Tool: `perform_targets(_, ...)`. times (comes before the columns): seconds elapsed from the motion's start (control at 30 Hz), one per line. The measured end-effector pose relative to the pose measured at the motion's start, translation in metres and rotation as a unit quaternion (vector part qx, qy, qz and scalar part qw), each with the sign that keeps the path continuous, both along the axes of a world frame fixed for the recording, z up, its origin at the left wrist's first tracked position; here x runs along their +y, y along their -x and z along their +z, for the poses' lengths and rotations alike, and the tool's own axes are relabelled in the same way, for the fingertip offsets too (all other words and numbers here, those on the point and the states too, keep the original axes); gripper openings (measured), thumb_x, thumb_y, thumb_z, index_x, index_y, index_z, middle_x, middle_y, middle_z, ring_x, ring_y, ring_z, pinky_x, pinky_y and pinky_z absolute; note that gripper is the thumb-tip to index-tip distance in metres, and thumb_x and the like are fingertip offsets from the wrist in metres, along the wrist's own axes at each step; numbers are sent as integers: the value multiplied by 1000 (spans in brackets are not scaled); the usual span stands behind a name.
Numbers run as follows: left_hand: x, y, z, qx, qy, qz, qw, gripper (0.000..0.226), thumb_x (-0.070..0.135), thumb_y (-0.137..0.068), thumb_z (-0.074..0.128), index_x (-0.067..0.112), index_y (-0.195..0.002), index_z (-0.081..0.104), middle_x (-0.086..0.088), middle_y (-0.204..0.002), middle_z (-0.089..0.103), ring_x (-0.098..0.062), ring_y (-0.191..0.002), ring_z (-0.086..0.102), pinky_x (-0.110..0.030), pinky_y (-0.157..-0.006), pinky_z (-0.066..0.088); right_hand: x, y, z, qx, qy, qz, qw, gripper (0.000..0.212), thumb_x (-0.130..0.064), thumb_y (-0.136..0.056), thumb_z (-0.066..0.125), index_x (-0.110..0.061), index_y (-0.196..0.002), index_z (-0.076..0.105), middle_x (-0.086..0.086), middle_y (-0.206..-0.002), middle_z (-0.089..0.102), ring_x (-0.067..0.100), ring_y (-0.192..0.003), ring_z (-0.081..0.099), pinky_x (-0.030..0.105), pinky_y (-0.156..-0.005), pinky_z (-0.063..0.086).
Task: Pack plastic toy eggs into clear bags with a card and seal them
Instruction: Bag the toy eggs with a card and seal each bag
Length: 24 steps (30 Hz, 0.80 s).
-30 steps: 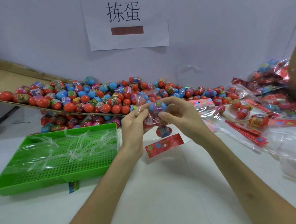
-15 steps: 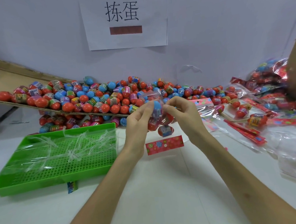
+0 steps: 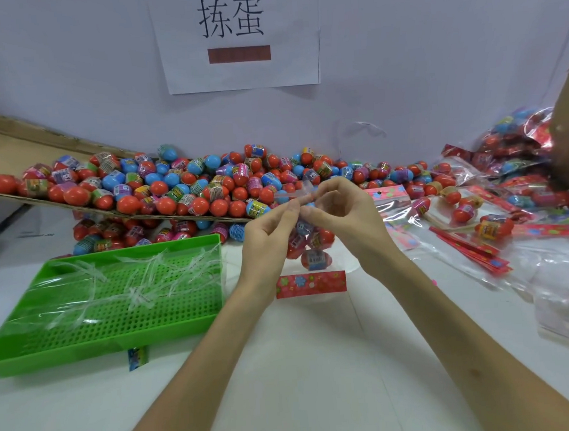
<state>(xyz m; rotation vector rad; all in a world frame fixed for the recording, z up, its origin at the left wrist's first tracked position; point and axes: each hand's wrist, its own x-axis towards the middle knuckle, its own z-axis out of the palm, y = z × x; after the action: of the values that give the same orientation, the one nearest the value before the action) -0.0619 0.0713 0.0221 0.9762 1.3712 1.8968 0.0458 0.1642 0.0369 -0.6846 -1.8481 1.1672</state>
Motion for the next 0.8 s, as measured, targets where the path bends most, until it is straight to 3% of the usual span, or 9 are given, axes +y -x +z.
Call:
perform_targets(0.1,0,2,-2,-3,2,22,1000,23,35,-101,62,44,-94,82,7,-94,80,-9,-84,74,-22,-59,55,0,-1,0,-1,12,18,1000,13,-21,-91,75,-13,-89,66,2,-83,68,15,-78,66,26,-74,59)
perform_targets(0.23,2,5,-3,-12,25,26,999,17,41,-97,65,37,-98,81,9,-101,79,-17,-102,75,-34,-79,63,-3,1,0,-1,-13,13,1000,12,-21,-95,70,-18,-85,66,-4,-81,68,5,-76,68,17,-67,55)
perform_targets(0.37,3,5,-2,-35,54,-26,998,42,59,-85,66,26,-107,78,0,-104,79,-20,-100,76,-38,-79,65,0,-1,1,41,-17,-39,998,16,-18,-96,69,-18,-83,61,-7,-75,63,-1,-68,62,14,-62,52)
perform_targets(0.47,4,7,-3,-51,65,-67,994,32,48,-91,70,21,-107,77,-7,-110,78,-27,-99,76,-38,-78,64,5,-4,2,66,-10,-81,995,16,-18,-96,69,-16,-84,59,-2,-76,60,5,-69,57,19,-65,54)
perform_targets(0.57,4,7,-4,-49,71,-101,991,36,43,-84,75,21,-112,75,-8,-113,77,-27,-104,74,-34,-80,62,8,-7,3,74,-4,-98,992,16,-19,-98,67,-17,-85,59,4,-81,61,13,-76,60,24,-70,56)
perform_targets(0.7,6,9,-8,-9,72,-86,994,13,29,-91,76,28,-104,74,5,-95,79,-14,-90,75,-35,-80,64,7,-6,4,71,5,-89,993,15,-19,-98,66,-21,-86,58,0,-83,63,10,-79,64,20,-71,58)
perform_targets(0.8,7,12,-10,-7,54,-49,997,12,13,-95,72,24,-101,74,3,-89,78,-16,-83,74,-32,-72,63,6,-6,5,83,7,-44,996,12,-15,-96,69,-18,-90,60,0,-85,63,8,-78,63,20,-74,55)
